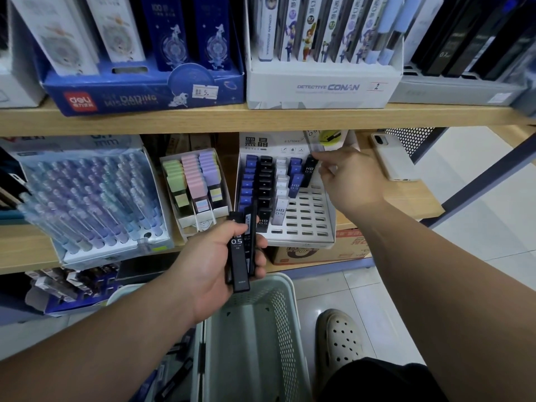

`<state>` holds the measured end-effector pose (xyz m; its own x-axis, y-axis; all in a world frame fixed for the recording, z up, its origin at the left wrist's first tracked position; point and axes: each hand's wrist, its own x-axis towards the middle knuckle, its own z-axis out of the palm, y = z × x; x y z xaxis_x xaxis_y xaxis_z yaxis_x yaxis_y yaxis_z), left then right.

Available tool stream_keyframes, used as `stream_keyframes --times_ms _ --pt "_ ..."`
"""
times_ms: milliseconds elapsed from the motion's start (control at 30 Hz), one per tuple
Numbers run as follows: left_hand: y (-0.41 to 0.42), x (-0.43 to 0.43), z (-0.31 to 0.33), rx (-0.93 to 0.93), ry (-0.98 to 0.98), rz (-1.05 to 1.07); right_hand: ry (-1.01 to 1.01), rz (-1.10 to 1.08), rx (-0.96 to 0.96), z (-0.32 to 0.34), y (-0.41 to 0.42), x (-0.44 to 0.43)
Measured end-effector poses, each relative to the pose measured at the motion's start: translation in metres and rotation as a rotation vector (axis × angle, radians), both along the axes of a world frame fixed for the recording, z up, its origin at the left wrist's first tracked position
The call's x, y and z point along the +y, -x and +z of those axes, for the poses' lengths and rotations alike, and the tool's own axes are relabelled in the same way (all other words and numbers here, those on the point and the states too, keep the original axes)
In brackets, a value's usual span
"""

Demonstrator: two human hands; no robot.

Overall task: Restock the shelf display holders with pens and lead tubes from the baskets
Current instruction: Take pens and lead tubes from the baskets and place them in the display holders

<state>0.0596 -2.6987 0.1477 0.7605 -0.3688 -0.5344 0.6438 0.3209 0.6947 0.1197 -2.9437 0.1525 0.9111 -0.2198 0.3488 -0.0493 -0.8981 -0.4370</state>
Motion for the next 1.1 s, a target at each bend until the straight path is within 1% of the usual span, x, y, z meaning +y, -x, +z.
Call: stream_keyframes --times_ms 67,233,300,367,400,467,500,533,633,733,800,867,933,1000,1067,1100 --pt "0.001 0.000 0.000 -0.009 -0.002 -0.001 0.020 0.011 0.022 0.000 0.001 -0.001" --pt "0.002 0.000 0.000 -0.026 0.007 -0.004 0.067 0.009 0.155 -0.003 0.001 -0.004" --pt "0.003 0.000 0.001 -0.038 0.024 -0.012 0.061 -0.005 0.166 -0.002 0.003 -0.004" --pt "0.004 0.001 0.002 -0.047 0.038 -0.026 0.029 -0.021 0.127 0.003 0.005 0.000" --pt "0.004 0.002 0.002 -0.053 0.038 -0.035 -0.021 -0.021 0.104 0.006 0.006 0.003" --pt "0.004 0.003 0.003 -0.068 0.032 -0.055 -0.222 0.046 0.104 0.015 0.009 0.014" --pt "0.005 0.004 0.004 -0.078 0.031 -0.067 -0.317 0.110 0.134 0.021 0.012 0.021" --pt "0.005 0.004 0.004 -0.089 0.030 -0.079 -0.370 0.182 0.182 0.026 0.016 0.027" --pt "0.005 0.004 0.006 -0.126 0.027 -0.109 -0.413 0.363 0.334 0.037 0.028 0.044" --pt "0.007 0.005 0.007 -0.147 0.040 -0.141 -0.527 0.499 0.498 0.041 0.036 0.056" --pt "0.009 0.005 0.006 -0.146 0.055 -0.159 -0.577 0.556 0.566 0.039 0.037 0.058" --pt "0.009 0.004 0.005 -0.127 0.062 -0.158 -0.624 0.555 0.603 0.038 0.038 0.055" --pt "0.008 0.003 0.003 -0.095 0.060 -0.115 -0.732 0.525 0.603 0.040 0.037 0.049" --pt "0.006 0.003 0.001 -0.064 0.032 -0.030 -0.837 0.470 0.543 0.042 0.036 0.042" --pt "0.003 0.003 -0.003 -0.048 -0.001 0.065 -0.876 0.415 0.490 0.043 0.035 0.035" --pt "0.001 0.003 -0.004 -0.050 -0.013 0.099 -0.875 0.407 0.493 0.044 0.035 0.033"
